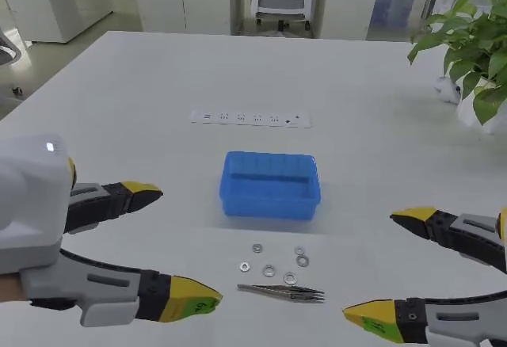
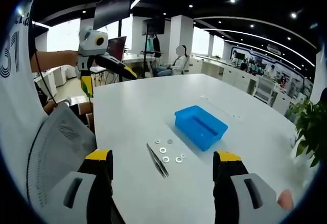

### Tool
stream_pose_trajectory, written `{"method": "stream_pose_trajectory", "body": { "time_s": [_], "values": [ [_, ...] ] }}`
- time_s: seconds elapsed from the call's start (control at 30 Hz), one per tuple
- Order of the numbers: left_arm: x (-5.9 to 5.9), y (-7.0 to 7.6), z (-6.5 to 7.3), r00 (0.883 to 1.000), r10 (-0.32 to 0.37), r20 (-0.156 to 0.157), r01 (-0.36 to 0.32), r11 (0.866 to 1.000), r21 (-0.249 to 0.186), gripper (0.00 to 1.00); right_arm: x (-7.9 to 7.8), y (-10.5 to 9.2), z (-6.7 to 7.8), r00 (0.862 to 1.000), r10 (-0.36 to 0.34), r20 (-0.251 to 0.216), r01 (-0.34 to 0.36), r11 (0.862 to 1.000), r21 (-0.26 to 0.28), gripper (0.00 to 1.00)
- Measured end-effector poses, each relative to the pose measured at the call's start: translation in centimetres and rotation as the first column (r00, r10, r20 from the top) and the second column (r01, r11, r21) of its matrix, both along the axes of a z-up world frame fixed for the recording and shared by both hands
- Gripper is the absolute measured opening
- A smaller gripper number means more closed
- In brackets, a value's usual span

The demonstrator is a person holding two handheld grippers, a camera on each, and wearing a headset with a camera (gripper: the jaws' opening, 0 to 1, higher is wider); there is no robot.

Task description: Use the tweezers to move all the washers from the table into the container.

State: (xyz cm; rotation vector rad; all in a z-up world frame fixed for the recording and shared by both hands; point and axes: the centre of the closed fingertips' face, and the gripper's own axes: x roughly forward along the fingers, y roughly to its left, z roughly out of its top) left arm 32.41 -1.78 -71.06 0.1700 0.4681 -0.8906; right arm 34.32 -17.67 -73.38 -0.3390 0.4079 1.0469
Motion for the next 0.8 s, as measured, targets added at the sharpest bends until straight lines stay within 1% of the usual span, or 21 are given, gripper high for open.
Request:
{"method": "stream_pose_trajectory", "body": {
  "time_s": [0.13,0.23,0.4,0.53,0.63,0.7,0.8],
  "values": [
    [0.0,-0.1,-0.2,1.000,0.000,-0.003,0.000,1.000,0.005,0.94,0.1,0.1,0.1,1.000,0.006,0.003,-0.006,1.000,-0.001,0.81],
    [0.1,-0.1,-0.2,1.000,0.004,-0.002,-0.004,1.000,0.000,0.94,0.0,0.2,0.1,1.000,0.008,0.003,-0.008,1.000,-0.001,0.81],
    [0.1,0.1,-0.8,1.000,0.004,-0.013,-0.003,1.000,0.017,0.94,-0.1,0.1,-0.4,1.000,0.008,-0.011,-0.008,1.000,-0.008,0.81],
    [0.0,-0.1,-0.6,1.000,-0.004,-0.013,0.004,1.000,-0.003,0.96,-0.2,0.0,-0.7,1.000,0.014,-0.014,-0.014,1.000,-0.020,0.81],
    [-0.1,0.0,-0.8,1.000,-0.018,-0.008,0.018,1.000,0.006,0.97,-0.1,-0.1,-1.0,1.000,0.018,-0.014,-0.019,0.999,-0.035,0.81],
    [-0.2,0.2,-1.2,1.000,-0.020,-0.018,0.020,1.000,0.014,0.97,-0.1,-0.2,-1.1,1.000,0.024,-0.012,-0.025,0.999,-0.044,0.81],
    [-0.1,0.3,-1.6,1.000,-0.018,-0.025,0.018,1.000,0.017,0.97,-0.1,-0.2,-1.1,1.000,0.027,-0.013,-0.028,0.999,-0.038,0.81]
  ]
}}
